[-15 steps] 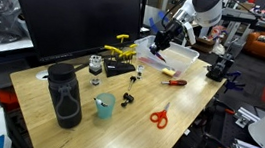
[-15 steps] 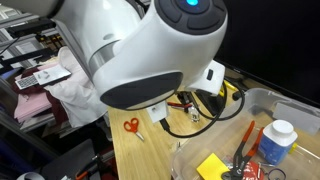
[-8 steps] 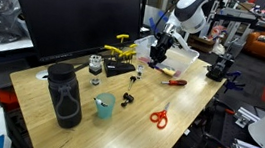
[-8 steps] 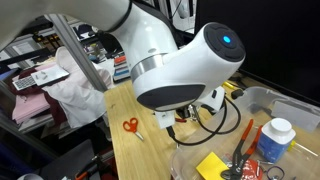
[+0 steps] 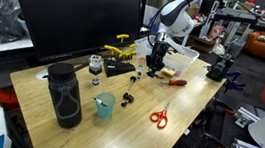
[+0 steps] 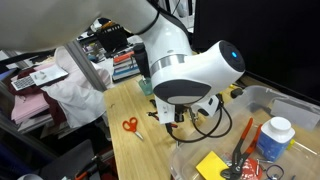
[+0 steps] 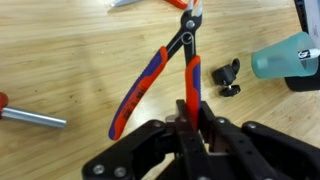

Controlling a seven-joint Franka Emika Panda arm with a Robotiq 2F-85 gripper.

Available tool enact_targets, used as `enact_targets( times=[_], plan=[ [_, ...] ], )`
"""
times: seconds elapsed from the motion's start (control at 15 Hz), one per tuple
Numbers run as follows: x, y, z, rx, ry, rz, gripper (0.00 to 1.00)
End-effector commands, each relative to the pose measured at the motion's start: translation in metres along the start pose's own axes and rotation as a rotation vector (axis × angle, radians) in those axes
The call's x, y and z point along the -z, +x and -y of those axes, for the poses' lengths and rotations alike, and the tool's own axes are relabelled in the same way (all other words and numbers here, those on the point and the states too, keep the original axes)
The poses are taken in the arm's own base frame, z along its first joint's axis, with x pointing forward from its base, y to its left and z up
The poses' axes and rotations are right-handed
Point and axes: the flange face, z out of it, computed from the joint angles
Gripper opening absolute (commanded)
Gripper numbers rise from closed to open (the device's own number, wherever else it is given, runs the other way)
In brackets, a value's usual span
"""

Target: Remove the red object from the storage box and put it on the table

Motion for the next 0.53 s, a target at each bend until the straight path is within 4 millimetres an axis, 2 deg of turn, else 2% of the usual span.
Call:
enact_targets(
  times=[0.0, 0.47],
  plan=[
    [-0.002, 0.004, 0.01, -0.028, -0.019, 0.053, 0.04],
    [-0.025, 0.007, 0.013, -0.073, -0.099, 0.128, 0.04]
  ],
)
